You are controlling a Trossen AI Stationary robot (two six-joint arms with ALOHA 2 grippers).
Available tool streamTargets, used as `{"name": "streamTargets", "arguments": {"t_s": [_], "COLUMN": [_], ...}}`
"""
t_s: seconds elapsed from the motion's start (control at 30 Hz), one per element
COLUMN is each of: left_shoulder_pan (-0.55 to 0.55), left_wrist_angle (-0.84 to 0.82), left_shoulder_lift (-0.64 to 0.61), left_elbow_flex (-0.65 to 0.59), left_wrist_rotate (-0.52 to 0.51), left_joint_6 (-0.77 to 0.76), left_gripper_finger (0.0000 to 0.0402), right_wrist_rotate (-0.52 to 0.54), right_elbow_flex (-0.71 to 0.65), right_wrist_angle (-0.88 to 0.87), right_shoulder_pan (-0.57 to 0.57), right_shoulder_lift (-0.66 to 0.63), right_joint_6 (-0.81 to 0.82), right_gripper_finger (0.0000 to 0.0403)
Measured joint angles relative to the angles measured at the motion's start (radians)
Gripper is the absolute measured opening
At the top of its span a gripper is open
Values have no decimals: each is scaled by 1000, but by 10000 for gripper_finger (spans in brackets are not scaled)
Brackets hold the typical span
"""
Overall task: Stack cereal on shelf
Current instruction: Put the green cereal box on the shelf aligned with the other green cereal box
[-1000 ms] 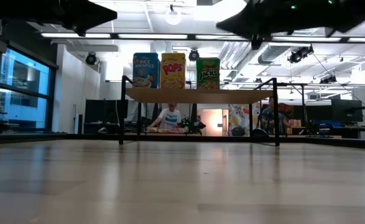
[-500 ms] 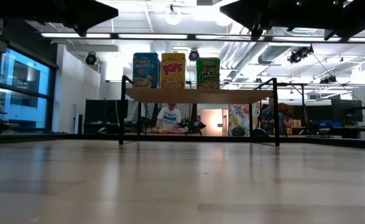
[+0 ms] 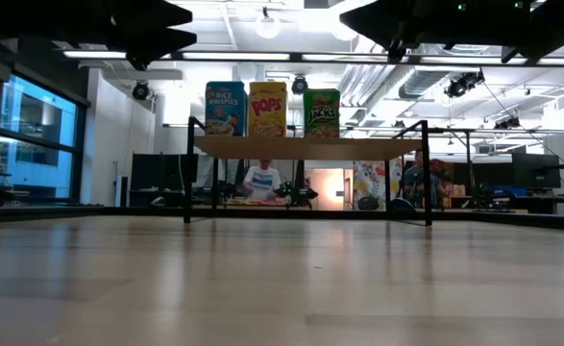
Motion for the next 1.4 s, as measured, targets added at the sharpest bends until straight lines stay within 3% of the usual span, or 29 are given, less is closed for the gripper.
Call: {"name": "streamTargets", "arguments": {"t_s": [0.17,0.27,0.37,0.53,0.7,1.0,1.17,1.4], "left_shoulder_pan": [-1,-1,-17,-97,-258,-591,-710,-817], "left_wrist_angle": [-12,-152,-455,-1056,-1418,-1586,-1622,-1618], "left_shoulder_lift": [1,0,6,73,166,348,473,574], "left_elbow_flex": [55,131,264,551,731,809,809,809], "left_wrist_rotate": [-56,-119,-115,-76,-80,-173,-126,-69], "left_joint_6": [-109,-229,-332,-641,-995,-1530,-1782,-1988], "left_gripper_finger": [266,266,266,266,265,265,264,264], "right_wrist_rotate": [0,0,0,1,1,1,0,0], "right_elbow_flex": [0,0,0,0,0,0,0,0], "right_wrist_angle": [0,0,0,0,0,-41,-79,-102], "right_shoulder_pan": [0,0,0,0,0,0,0,0], "right_shoulder_lift": [0,0,0,0,0,0,0,0], "right_joint_6": [0,18,18,-4,-5,0,28,46], "right_gripper_finger": [0,0,0,0,0,0,0,0]}}
